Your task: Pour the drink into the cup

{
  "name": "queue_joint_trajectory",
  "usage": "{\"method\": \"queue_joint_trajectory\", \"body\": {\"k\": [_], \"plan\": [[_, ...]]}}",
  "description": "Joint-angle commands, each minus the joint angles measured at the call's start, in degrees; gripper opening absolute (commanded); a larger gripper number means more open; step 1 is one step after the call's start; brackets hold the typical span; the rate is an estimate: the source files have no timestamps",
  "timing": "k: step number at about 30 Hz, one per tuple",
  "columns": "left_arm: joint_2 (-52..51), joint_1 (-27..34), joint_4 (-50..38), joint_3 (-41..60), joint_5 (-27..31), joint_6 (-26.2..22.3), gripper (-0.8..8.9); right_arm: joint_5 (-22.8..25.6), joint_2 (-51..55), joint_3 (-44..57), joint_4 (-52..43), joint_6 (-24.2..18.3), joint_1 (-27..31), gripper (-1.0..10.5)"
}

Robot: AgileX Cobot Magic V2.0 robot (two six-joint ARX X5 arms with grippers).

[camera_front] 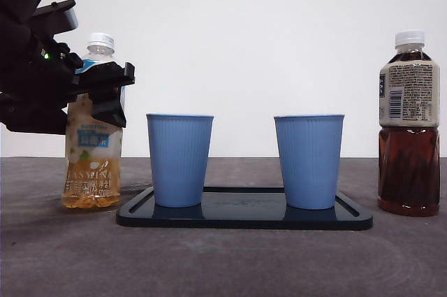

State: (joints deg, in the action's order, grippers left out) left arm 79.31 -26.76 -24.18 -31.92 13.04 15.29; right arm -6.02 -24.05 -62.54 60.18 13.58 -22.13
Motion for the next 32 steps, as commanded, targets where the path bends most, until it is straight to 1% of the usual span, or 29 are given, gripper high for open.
{"method": "queue_joint_trajectory", "body": {"k": [1,3,10,14,20,26,29,32], "plan": [[-0.5,-0.4,-1.1,-0.9,-0.2,-0.8,4.32,0.1,-0.2,-1.2,-0.6,0.6,-0.3,4.4],[-0.5,-0.4,-0.5,-0.9,-0.2,-0.8,4.71,0.1,-0.2,-1.2,-0.6,0.6,-0.3,4.4],[-1.3,-0.4,1.0,-0.9,-0.2,-0.8,4.7,0.1,-0.2,-1.2,-0.6,0.6,-0.3,4.4],[-3.7,-0.4,2.8,-0.9,-0.2,-0.8,4.7,0.1,-0.2,-1.2,-0.6,0.6,-0.3,4.4],[-10.7,-0.4,6.8,-0.9,-0.2,-0.9,4.7,0.1,-0.2,-1.2,-0.6,0.6,-0.3,4.4],[-20.6,-1.5,15.9,-0.9,-0.4,-0.8,4.7,0.1,-0.2,-1.2,-0.8,0.6,-0.3,4.4],[-25.9,-2.4,19.5,-0.9,-1.8,-0.9,4.69,0.3,-0.2,-1.2,-1.6,0.5,-0.3,4.4],[-31.4,-3.4,24.1,-1.6,-5.5,0.5,4.69,0.5,-0.2,-1.2,-2.6,0.3,-0.3,4.4]]}}
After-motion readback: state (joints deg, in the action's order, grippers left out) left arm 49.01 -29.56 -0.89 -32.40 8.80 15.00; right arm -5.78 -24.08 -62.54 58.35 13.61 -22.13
